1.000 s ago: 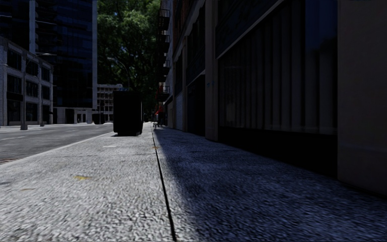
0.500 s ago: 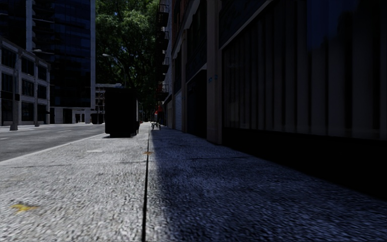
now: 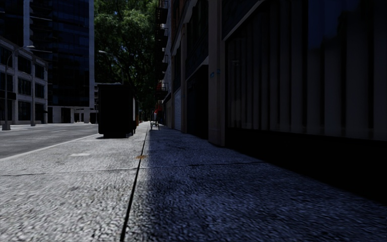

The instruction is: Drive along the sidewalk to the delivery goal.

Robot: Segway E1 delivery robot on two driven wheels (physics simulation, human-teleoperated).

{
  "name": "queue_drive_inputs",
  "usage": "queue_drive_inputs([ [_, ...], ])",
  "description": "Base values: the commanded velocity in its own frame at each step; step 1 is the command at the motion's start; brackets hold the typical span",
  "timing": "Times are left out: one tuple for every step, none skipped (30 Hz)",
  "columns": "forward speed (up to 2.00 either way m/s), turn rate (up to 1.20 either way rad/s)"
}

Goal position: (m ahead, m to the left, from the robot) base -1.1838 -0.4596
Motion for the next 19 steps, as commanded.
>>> queue_drive_inputs([
  [0.0,0.0],
  [0.0,0.0],
  [0.0,0.0],
  [0.0,0.0],
  [0.0,0.0],
  [0.0,0.0],
  [0.0,0.0],
  [0.0,0.0],
  [0.0,0.0],
  [0.0,0.0],
  [0.0,0.0],
  [0.0,0.0],
  [0.0,0.0],
  [0.0,0.0],
  [0.0,0.0],
  [0.0,0.0],
  [0.0,0.0],
  [0.0,0.0],
  [0.0,0.0],
])
